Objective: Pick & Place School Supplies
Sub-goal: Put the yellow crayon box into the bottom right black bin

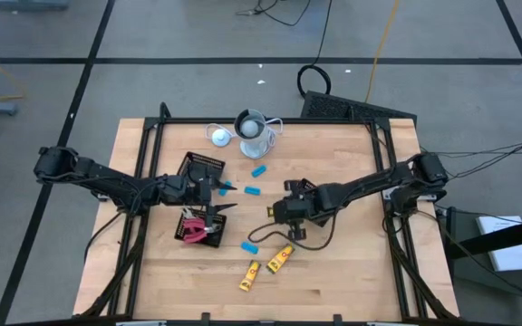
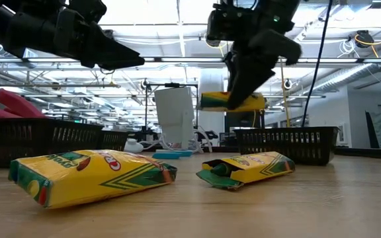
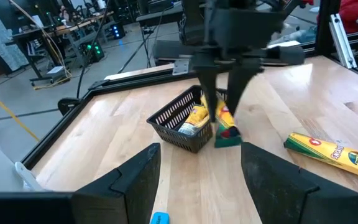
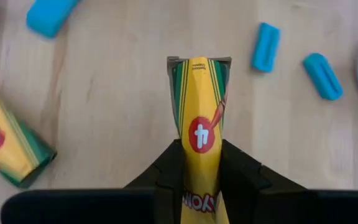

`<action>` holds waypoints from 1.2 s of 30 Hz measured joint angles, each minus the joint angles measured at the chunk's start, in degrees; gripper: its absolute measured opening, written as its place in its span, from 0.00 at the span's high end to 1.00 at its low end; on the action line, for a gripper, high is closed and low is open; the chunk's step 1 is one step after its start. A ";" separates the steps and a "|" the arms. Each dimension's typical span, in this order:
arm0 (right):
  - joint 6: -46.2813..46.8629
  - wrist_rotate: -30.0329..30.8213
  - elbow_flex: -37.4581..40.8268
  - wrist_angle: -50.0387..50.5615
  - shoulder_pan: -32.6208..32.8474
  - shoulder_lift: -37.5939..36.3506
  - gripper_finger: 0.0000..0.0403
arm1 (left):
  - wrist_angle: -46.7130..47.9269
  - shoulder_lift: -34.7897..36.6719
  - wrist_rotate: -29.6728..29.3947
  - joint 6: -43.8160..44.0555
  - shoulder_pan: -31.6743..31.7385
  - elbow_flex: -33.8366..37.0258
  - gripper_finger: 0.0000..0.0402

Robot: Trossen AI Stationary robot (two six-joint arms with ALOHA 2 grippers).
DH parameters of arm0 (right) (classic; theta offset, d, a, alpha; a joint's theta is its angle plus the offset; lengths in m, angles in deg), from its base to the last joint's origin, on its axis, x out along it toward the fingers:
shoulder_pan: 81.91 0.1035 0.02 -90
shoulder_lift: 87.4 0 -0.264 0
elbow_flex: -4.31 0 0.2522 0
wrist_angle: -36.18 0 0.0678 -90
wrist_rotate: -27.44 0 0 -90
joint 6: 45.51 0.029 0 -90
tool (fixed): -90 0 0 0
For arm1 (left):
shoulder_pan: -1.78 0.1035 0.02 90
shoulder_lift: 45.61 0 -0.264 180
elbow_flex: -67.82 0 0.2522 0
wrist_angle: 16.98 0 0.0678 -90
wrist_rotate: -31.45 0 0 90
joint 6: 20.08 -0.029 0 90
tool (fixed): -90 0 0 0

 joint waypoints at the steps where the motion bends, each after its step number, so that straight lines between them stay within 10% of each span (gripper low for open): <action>1: 0.99 0.61 -0.02 1.37 -0.24 -0.66 0.85 | 0.00 0.00 0.02 0.00 0.01 0.00 0.43; 11: 8.77 6.13 1.04 15.89 -2.03 -3.28 0.85 | 0.02 0.00 0.04 0.00 0.02 0.00 0.43; 30: 12.53 1.11 11.46 9.78 -5.81 -3.30 0.84 | 0.00 0.00 0.04 0.02 0.00 0.00 0.43; 36: 12.67 1.18 11.46 7.82 -5.81 -4.64 0.51 | 0.00 0.00 0.04 0.00 0.01 0.00 0.43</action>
